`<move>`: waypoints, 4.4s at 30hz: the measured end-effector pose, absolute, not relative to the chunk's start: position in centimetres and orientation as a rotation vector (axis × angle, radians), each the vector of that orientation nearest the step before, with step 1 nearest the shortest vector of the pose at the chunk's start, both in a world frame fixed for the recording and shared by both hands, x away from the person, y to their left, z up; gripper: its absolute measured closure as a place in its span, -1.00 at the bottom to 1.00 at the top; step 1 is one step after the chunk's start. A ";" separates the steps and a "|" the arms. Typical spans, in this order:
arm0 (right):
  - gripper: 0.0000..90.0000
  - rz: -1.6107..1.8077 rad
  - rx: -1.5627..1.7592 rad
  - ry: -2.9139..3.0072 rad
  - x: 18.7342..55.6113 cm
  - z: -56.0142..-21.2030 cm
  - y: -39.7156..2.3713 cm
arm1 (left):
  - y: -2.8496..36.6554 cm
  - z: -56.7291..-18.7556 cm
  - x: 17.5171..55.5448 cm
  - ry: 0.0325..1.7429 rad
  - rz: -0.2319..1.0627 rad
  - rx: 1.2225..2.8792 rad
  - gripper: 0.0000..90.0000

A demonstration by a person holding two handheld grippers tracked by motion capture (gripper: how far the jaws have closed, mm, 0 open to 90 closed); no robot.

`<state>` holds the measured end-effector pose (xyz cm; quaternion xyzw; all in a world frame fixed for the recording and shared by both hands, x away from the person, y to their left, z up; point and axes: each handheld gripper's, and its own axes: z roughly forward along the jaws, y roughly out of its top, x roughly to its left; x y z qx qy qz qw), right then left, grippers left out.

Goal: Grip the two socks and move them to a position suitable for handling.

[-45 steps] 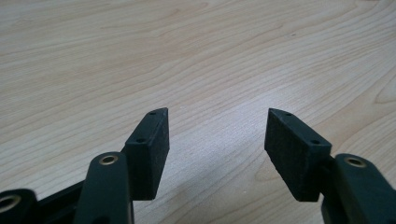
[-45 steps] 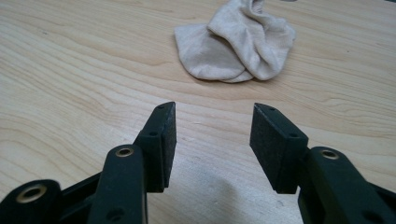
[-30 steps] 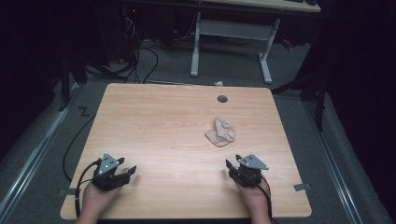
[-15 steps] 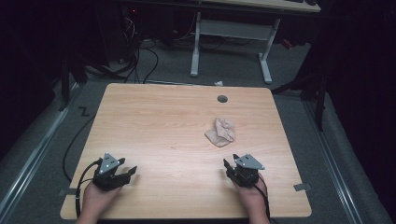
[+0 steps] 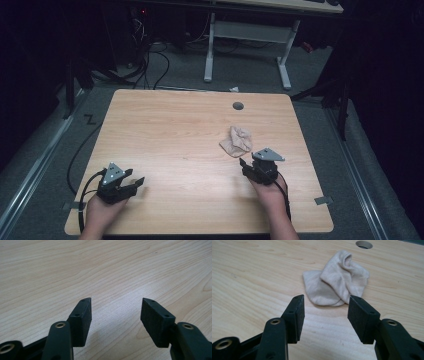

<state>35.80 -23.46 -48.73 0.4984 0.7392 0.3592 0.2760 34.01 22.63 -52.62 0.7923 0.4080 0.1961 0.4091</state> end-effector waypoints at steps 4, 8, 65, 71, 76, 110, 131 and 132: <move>0.07 0.952 1.355 1.980 36.8 -48.4 -23.7 | 22.7 -52.6 34.0 1.029 0.495 1.987 -0.04; 0.06 0.919 1.386 1.959 38.5 -48.1 -23.9 | 22.7 -52.6 34.0 1.025 0.510 1.990 -0.06; 0.94 0.824 1.447 2.087 45.9 -49.2 -24.5 | 22.5 -53.2 34.3 1.012 0.512 2.037 -0.05; 0.93 0.832 1.415 2.100 45.2 -48.6 -24.3 | 22.4 -52.8 34.0 0.992 0.524 2.028 -0.05; 0.89 0.819 1.457 2.108 44.7 -49.7 -24.6 | 22.4 -52.8 33.9 0.992 0.523 2.031 -0.05; 0.97 0.835 1.519 2.087 44.9 -51.3 -25.9 | 22.3 -53.1 34.0 0.991 0.526 2.048 -0.05; 0.97 0.945 1.365 2.021 41.3 -44.7 -25.8 | 22.1 -52.9 33.8 0.983 0.545 2.038 -0.07; 0.97 0.950 1.352 2.020 41.2 -44.3 -25.7 | 22.1 -52.9 33.8 0.982 0.543 2.039 -0.07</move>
